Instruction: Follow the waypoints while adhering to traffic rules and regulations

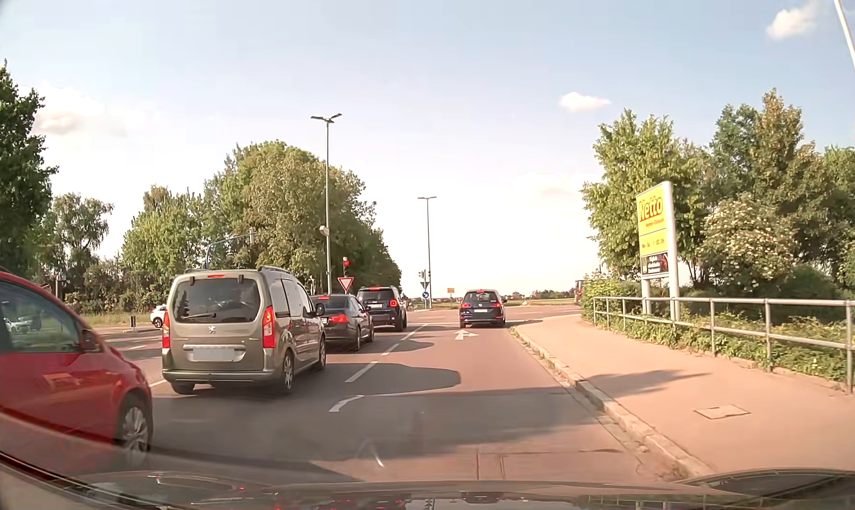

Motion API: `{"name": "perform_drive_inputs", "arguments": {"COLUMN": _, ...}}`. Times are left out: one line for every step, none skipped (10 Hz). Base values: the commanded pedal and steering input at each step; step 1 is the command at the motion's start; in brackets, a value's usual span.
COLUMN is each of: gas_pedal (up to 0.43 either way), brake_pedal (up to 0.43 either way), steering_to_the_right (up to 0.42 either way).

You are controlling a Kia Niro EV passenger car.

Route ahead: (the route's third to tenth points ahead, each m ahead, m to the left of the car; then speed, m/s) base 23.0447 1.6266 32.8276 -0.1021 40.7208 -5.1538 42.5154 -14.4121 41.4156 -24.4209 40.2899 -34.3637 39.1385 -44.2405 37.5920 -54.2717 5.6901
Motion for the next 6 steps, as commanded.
{"name": "perform_drive_inputs", "arguments": {"gas_pedal": 0.000, "brake_pedal": 0.177, "steering_to_the_right": 0.000}}
{"name": "perform_drive_inputs", "arguments": {"gas_pedal": 0.000, "brake_pedal": 0.177, "steering_to_the_right": 0.004}}
{"name": "perform_drive_inputs", "arguments": {"gas_pedal": 0.000, "brake_pedal": 0.183, "steering_to_the_right": 0.006}}
{"name": "perform_drive_inputs", "arguments": {"gas_pedal": 0.000, "brake_pedal": 0.183, "steering_to_the_right": 0.006}}
{"name": "perform_drive_inputs", "arguments": {"gas_pedal": 0.000, "brake_pedal": 0.183, "steering_to_the_right": 0.006}}
{"name": "perform_drive_inputs", "arguments": {"gas_pedal": 0.000, "brake_pedal": 0.183, "steering_to_the_right": 0.006}}
